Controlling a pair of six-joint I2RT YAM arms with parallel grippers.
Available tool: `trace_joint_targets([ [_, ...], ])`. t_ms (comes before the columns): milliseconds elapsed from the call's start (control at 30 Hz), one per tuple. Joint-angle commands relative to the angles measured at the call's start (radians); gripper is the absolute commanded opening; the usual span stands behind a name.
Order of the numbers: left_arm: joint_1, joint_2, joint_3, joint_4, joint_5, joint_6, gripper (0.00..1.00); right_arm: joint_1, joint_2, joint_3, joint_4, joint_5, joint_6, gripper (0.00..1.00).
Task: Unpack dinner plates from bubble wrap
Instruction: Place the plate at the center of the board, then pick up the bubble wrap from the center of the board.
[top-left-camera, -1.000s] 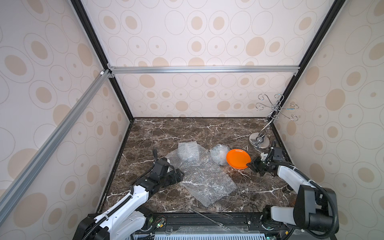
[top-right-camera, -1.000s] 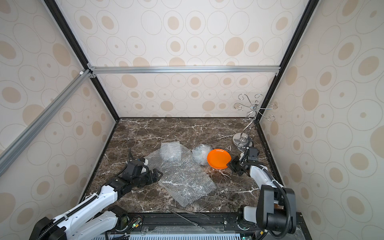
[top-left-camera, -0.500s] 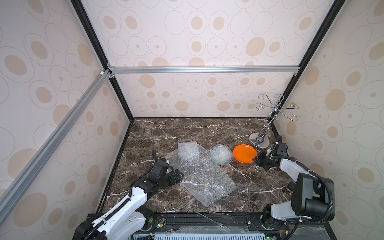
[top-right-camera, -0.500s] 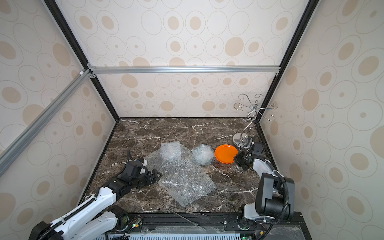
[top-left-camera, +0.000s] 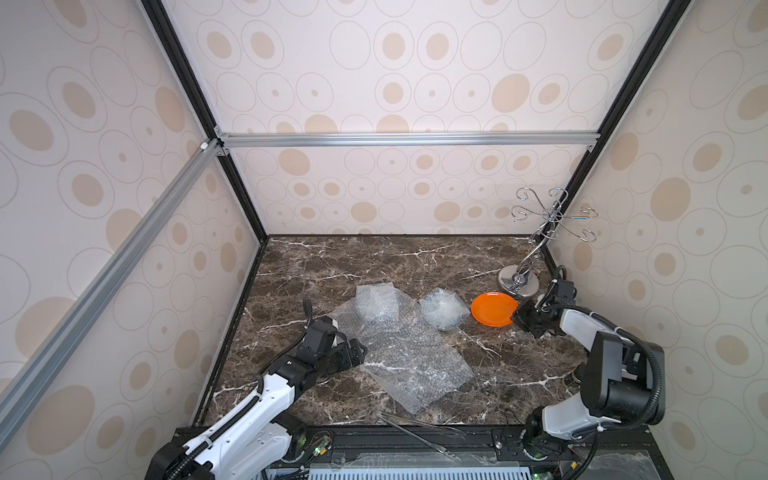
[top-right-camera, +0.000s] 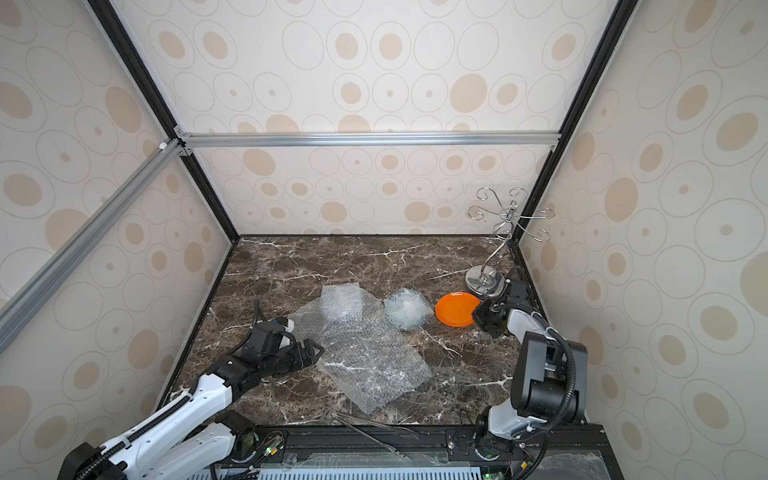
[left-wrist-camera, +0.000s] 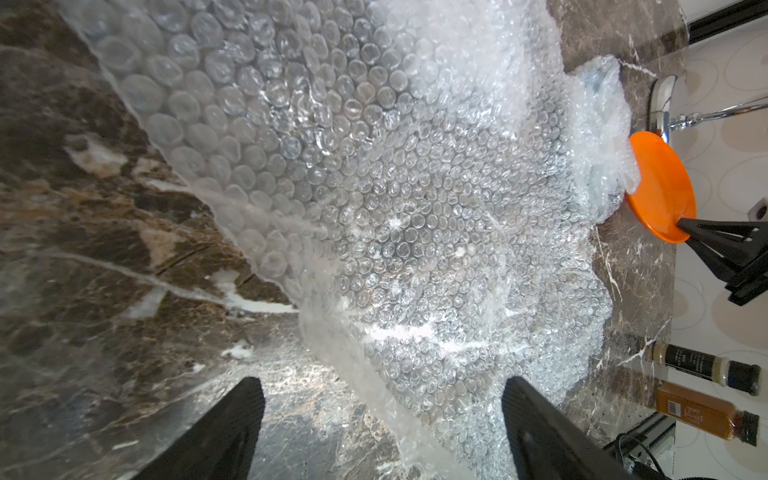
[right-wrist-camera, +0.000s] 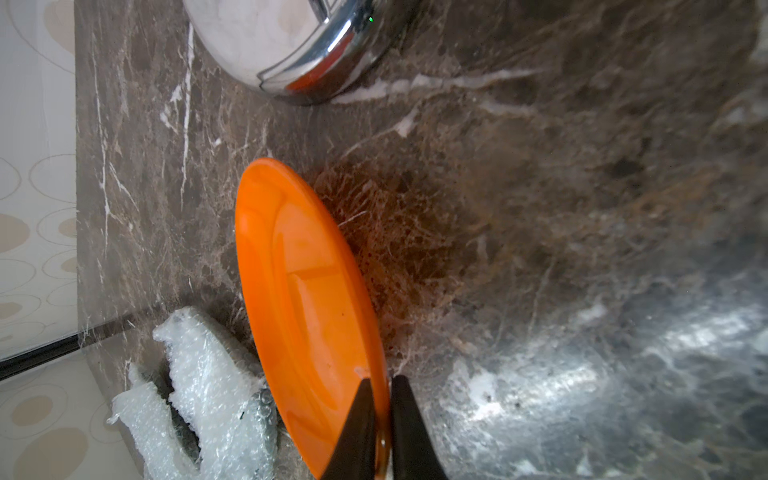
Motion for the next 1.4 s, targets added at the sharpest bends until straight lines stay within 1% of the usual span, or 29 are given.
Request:
trace_joint_targets([
  [0,0.007,-0.012,0.001,-0.025,-0.012,0.001,0.91,-0.002,0.021,0.026,-0.027,0.024,-0.036,0.13],
  [67,0.007,-0.017,-0.004,-0.02,-0.01,-0.009,0.91,-0.002,0.019,0.021,-0.03,0.029,-0.042,0.16],
  [167,0.008,-0.028,-0.018,-0.007,-0.004,-0.032,0.91,0.0,-0.001,0.014,-0.038,0.037,-0.054,0.3],
  [200,0.007,-0.03,-0.021,-0.015,-0.019,-0.051,0.91,0.0,-0.011,0.011,-0.043,0.043,-0.059,0.35],
  [267,0.006,-0.046,-0.028,-0.023,-0.04,-0.087,0.91,0.0,-0.035,0.01,-0.06,0.054,-0.074,0.42],
  [400,0.005,-0.079,-0.042,-0.024,-0.058,-0.156,0.9,0.012,-0.112,0.025,-0.113,0.085,-0.111,0.48],
  [467,0.001,-0.091,-0.049,-0.005,-0.045,-0.184,0.9,0.034,-0.157,0.031,-0.141,0.104,-0.128,0.5],
  [533,-0.005,-0.096,-0.056,0.025,-0.028,-0.212,0.9,0.085,-0.211,0.029,-0.169,0.151,-0.156,0.51],
  [600,-0.011,-0.085,-0.065,0.066,-0.012,-0.226,0.88,0.163,-0.272,0.014,-0.195,0.205,-0.189,0.51],
  [700,-0.022,-0.019,-0.054,0.071,-0.011,-0.206,0.87,0.251,-0.357,-0.034,-0.208,0.219,-0.188,0.53],
  [767,-0.033,0.023,-0.061,0.113,0.008,-0.2,0.85,0.306,-0.414,-0.066,-0.222,0.243,-0.177,0.53],
  [867,-0.044,0.07,-0.066,0.163,0.019,-0.2,0.78,0.447,-0.502,-0.083,-0.277,0.326,-0.17,0.55],
  [933,-0.048,0.103,-0.058,0.182,0.021,-0.193,0.7,0.52,-0.533,-0.08,-0.325,0.359,-0.17,0.56],
  [967,-0.049,0.115,-0.054,0.187,0.02,-0.189,0.64,0.539,-0.544,-0.082,-0.344,0.354,-0.17,0.57],
  [1033,-0.051,0.135,-0.038,0.188,0.001,-0.175,0.5,0.568,-0.569,-0.095,-0.358,0.328,-0.172,0.57],
  [1133,-0.051,0.162,-0.027,0.199,-0.012,-0.165,0.44,0.584,-0.603,-0.116,-0.358,0.296,-0.177,0.58],
  [1233,-0.051,0.198,-0.024,0.218,-0.006,-0.161,0.38,0.586,-0.621,-0.129,-0.363,0.303,-0.185,0.58],
  [1300,-0.051,0.212,-0.017,0.214,-0.002,-0.153,0.29,0.586,-0.625,-0.139,-0.355,0.291,-0.183,0.58],
  [1367,-0.051,0.213,0.003,0.185,-0.009,-0.134,0.14,0.586,-0.627,-0.15,-0.342,0.275,-0.181,0.58],
])
